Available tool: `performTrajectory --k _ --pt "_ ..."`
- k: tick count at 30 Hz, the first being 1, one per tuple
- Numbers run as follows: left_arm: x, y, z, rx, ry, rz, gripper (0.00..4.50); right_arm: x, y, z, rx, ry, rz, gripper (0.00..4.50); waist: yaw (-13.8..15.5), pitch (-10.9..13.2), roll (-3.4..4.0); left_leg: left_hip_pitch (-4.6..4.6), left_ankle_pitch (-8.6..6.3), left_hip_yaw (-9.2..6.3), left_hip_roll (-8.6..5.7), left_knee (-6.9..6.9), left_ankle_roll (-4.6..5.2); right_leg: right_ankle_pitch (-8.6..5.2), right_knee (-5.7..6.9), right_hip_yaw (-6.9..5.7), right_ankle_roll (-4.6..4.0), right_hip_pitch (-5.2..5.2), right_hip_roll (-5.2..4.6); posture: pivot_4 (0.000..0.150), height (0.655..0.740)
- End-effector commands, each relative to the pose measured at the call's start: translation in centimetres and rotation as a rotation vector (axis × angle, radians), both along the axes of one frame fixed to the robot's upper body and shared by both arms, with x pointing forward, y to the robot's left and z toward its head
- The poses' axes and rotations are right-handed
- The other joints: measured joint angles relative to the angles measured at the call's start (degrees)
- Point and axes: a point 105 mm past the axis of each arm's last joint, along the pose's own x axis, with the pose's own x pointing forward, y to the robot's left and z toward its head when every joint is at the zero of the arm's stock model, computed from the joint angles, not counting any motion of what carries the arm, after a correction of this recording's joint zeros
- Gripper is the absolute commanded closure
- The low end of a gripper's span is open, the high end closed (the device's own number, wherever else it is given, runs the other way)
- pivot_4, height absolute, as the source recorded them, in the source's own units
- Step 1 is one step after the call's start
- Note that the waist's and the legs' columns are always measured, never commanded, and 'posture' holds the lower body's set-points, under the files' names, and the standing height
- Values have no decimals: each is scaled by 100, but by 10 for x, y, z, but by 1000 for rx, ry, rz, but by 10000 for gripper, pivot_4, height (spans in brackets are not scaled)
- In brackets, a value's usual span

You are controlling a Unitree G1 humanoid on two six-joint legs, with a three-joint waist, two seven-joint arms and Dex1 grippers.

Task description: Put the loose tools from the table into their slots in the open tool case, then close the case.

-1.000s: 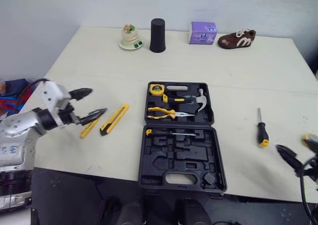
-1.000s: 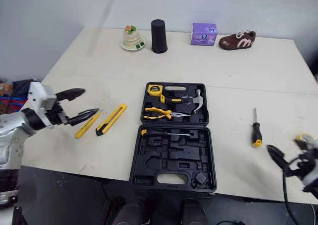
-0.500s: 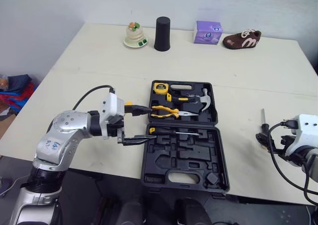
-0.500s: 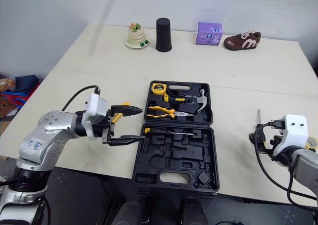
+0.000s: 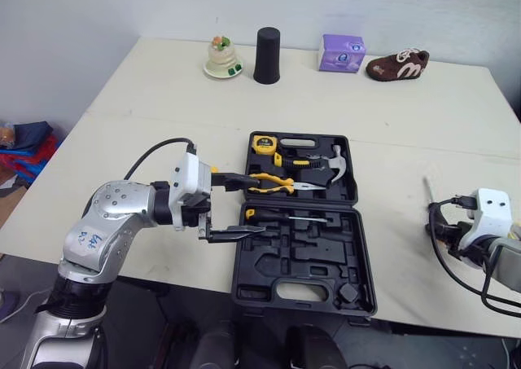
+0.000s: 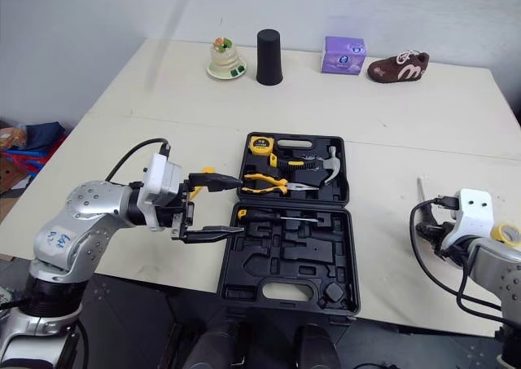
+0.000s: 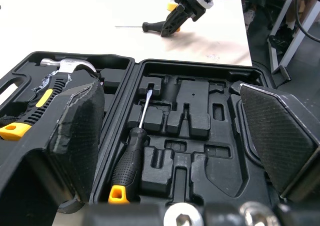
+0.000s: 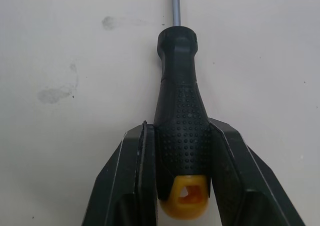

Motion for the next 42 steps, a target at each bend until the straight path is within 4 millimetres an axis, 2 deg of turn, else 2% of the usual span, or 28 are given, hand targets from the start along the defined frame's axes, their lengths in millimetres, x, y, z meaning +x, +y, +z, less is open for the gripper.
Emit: performTrajectory --k 1,7,10,13,15,17,19,21,27,36,42 --pt "-2 2 7 -44 41 9 0 6 -6 16 -77 -103 3 35025 2 0 0 0 0 0 0 1 1 1 -1 0 1 0 0 1500 7341" --pt "0 10 15 -53 56 17 0 14 31 60 -269 -221 380 35025 -9 5 8 -4 1 2 -2 0 2 2 1 2 2 -8 0 1500 7341" --pt "-2 18 16 -21 11 11 0 17 61 81 -397 -223 687 35025 -16 6 8 -2 1 2 1 0 1 2 -1 1 2 -6 5 1500 7341" --pt "-3 27 10 41 -40 21 0 12 86 86 -456 -119 936 35025 -37 14 16 -2 1 8 -1 4 3 3 1 6 3 -9 3 1500 7341" --pt "-5 36 1 64 -47 29 0 7 116 93 -471 -126 1125 35025 -65 14 15 -1 -1 1 3 4 1 4 -4 1 2 -6 2 1500 7341" --pt "-8 41 -2 61 -51 26 0 3 130 95 -485 -124 1230 35025 -97 16 13 -3 -2 -1 4 1 -1 4 -7 -1 2 -7 2 1500 7341" --pt "-8 49 -8 63 16 66 0 -15 158 84 -414 -50 1381 35025 -103 24 2 -6 -2 -6 4 1 -1 4 -7 -6 2 -7 2 1500 7341" --pt "-8 55 -15 80 47 102 0 -28 176 72 -404 17 1473 35025 -70 31 -8 -16 -2 -19 2 8 0 5 -7 -16 1 -5 -3 1500 7341" --pt "-13 55 -14 56 65 124 0 -14 176 60 -600 60 1491 35025 -118 37 0 -29 -27 -27 4 60 19 5 -3 -17 1 -1 -12 1500 7341" --pt "-14 54 -15 55 72 135 0 -9 171 46 -678 110 1519 35025 -129 38 1 -28 -39 -17 0 66 26 9 -6 -14 9 1 -16 1500 7341" --pt "-14 52 -15 54 80 134 0 -4 175 42 -669 96 1504 35025 -143 38 2 -24 -39 -16 1 68 26 10 -2 -12 9 4 -16 1500 7341"
